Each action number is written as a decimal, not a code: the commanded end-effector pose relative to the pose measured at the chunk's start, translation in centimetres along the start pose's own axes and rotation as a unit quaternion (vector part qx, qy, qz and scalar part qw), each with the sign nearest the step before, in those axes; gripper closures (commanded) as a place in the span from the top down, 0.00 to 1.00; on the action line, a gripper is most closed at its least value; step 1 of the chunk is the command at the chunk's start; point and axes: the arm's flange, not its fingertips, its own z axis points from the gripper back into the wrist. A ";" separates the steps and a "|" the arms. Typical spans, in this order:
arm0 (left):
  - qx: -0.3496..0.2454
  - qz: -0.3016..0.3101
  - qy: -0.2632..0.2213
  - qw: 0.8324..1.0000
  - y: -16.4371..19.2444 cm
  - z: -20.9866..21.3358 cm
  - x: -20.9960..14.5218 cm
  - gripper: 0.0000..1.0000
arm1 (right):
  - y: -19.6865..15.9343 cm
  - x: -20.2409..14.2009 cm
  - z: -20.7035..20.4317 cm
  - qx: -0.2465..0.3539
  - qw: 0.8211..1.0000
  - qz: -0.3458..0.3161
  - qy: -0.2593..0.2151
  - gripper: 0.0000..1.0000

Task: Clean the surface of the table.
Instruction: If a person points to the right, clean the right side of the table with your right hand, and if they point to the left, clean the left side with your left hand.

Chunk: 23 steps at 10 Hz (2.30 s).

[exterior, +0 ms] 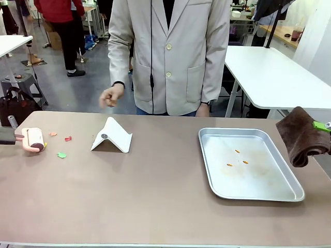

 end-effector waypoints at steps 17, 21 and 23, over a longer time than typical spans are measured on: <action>0.013 -0.026 0.091 0.995 -8.3 -10.6 2.3 0.21 | 0.5 -0.1 -0.2 0.006 1.000 0.005 0.004 0.00; -0.043 -0.062 0.060 0.995 -10.2 -6.3 1.4 0.21 | 0.5 -0.1 -0.2 0.006 1.000 0.005 0.004 0.00; -0.051 -0.095 0.074 0.991 -10.1 -2.7 -0.5 0.21 | 0.5 -0.1 -0.2 0.006 1.000 0.005 0.004 0.00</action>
